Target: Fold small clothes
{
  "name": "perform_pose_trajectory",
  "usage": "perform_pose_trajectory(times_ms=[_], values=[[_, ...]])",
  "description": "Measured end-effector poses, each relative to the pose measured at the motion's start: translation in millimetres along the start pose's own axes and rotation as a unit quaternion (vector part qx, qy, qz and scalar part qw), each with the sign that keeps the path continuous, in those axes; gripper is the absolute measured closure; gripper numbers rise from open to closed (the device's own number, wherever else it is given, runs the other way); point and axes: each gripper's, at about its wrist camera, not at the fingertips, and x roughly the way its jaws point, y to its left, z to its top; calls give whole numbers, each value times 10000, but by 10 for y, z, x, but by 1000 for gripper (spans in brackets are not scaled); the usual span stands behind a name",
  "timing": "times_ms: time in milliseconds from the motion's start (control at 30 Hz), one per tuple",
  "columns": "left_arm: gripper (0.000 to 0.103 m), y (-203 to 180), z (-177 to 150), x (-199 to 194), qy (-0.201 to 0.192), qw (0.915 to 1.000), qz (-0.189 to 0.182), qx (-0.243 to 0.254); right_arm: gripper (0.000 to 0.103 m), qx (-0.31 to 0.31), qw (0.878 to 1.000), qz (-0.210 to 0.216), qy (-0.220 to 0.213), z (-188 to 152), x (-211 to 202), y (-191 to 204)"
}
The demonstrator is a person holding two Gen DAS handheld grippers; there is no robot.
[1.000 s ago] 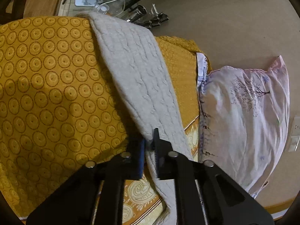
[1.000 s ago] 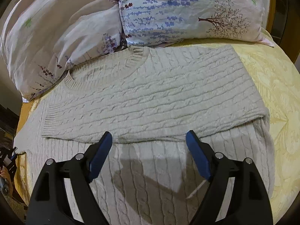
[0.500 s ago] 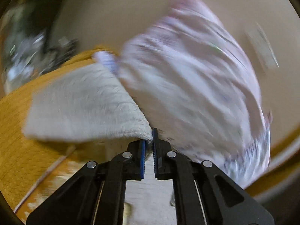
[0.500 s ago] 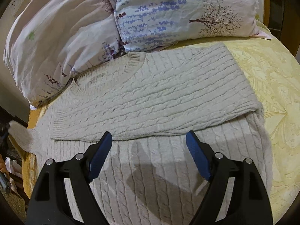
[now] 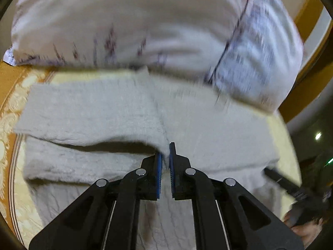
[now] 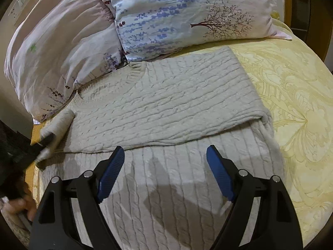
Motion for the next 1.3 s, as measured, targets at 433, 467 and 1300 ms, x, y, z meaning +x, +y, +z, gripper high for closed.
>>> perform_pose_trajectory(times_ms=[433, 467, 1300], values=[[37, 640, -199, -697, -289, 9950, 946, 157, 33, -2447, 9595, 1372, -261, 144, 18, 1490], [39, 775, -218, -697, -177, 9934, 1128, 122, 36, -2821, 9485, 1415, -259, 111, 81, 1724], [51, 1225, -183, -450, 365, 9877, 1498, -265, 96, -3602, 9297, 378, -670, -140, 512, 2270]])
